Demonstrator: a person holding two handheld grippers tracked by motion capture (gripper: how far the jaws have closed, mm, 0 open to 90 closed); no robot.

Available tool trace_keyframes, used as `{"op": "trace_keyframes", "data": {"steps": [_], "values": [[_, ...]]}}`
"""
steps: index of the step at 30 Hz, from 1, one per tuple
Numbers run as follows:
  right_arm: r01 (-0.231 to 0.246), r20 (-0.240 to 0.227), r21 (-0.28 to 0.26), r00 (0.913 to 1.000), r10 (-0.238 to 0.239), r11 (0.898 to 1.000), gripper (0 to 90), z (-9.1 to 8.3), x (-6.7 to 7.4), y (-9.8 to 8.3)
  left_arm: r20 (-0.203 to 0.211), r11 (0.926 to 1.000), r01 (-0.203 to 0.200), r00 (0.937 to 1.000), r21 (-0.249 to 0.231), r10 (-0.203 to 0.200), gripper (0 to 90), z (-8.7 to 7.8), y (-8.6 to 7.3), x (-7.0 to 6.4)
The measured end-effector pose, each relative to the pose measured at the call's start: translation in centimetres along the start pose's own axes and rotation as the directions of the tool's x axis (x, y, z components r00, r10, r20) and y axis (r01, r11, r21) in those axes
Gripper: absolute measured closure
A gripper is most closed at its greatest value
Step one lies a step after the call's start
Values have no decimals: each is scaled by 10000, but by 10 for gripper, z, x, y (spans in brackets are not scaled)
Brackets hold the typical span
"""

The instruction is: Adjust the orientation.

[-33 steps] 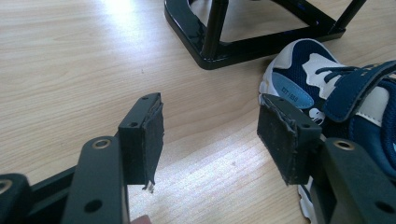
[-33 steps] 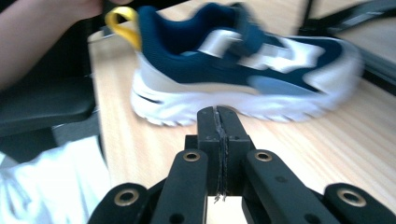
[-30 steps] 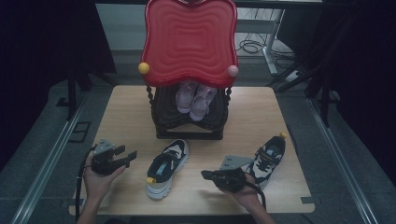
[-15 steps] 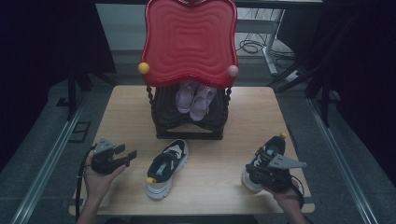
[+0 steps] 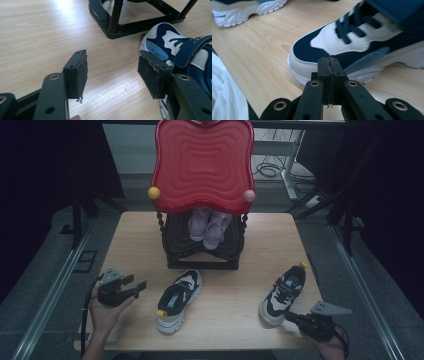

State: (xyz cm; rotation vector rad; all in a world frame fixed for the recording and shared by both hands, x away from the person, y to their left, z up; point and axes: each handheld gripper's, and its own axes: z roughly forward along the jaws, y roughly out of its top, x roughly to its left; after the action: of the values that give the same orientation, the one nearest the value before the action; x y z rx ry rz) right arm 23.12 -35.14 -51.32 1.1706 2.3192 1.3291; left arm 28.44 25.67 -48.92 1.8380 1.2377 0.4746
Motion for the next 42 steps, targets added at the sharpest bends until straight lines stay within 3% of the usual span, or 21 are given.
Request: {"op": "trace_keyframes", "data": {"steps": [7,17,27,42], "values": [[232,-263,112,9994,-229,9997,883,11,2,5,0,10000,57,10000,12,-57,415,-1,-1,1],[542,-182,221,9984,-538,9983,883,27,9,16,-23,10000,46,10000,13,-46,415,-1,0,0],[626,163,208,9979,-629,9978,883,53,15,33,-33,10000,95,9999,-31,-95,415,-1,-1,1],[636,1167,-111,9912,-619,9979,883,89,24,60,-48,10000,68,10000,16,-68,414,-1,-1,1]]}}
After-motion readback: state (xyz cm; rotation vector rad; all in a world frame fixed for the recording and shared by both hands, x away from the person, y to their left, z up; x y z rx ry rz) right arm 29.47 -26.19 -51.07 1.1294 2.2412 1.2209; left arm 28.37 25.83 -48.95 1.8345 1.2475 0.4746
